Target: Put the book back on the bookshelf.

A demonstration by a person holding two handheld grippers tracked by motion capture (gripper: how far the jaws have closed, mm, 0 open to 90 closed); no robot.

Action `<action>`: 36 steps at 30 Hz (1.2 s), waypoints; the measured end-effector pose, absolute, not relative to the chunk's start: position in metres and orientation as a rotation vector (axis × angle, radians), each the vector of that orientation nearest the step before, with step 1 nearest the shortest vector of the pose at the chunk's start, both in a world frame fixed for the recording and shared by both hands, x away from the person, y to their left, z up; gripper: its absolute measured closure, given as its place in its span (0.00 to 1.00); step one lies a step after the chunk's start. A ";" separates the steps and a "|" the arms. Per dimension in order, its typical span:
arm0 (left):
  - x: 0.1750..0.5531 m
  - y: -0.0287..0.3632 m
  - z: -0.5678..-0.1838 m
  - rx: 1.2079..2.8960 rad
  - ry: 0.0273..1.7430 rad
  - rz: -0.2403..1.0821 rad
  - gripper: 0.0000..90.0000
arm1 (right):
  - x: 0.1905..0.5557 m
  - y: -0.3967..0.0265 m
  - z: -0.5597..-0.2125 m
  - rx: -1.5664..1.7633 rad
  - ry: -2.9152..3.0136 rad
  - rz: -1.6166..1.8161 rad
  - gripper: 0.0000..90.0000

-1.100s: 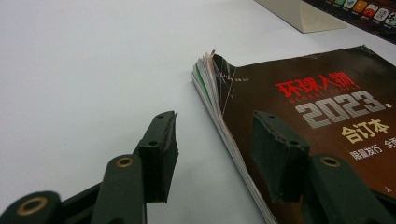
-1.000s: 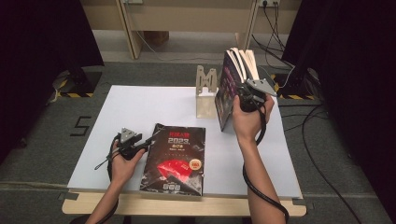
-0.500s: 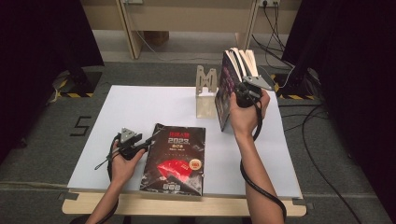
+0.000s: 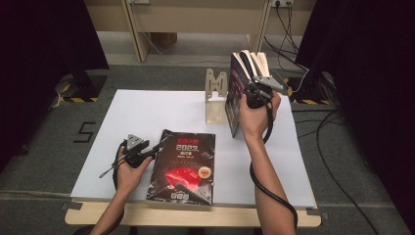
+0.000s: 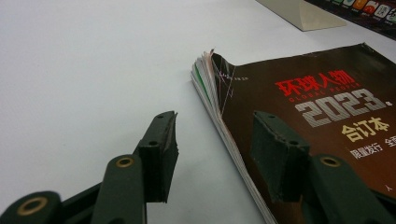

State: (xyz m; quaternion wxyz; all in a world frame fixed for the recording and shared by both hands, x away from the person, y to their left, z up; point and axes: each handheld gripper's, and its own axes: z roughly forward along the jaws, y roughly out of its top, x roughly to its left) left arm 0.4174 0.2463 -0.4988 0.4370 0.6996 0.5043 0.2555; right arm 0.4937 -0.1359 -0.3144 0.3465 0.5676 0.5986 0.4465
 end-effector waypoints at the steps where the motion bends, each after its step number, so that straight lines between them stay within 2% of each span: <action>1: 0.417 0.246 -0.499 1.740 1.255 0.635 0.56 | 0.494 -0.136 -0.315 1.470 1.548 1.165 0.94; 26: 0.418 0.247 -0.499 1.740 1.255 0.631 0.56 | 0.505 -0.127 -0.312 1.375 1.408 1.250 0.94; 36: 0.418 0.247 -0.499 1.739 1.255 0.631 0.56 | 0.513 -0.120 -0.323 1.390 1.432 1.182 0.94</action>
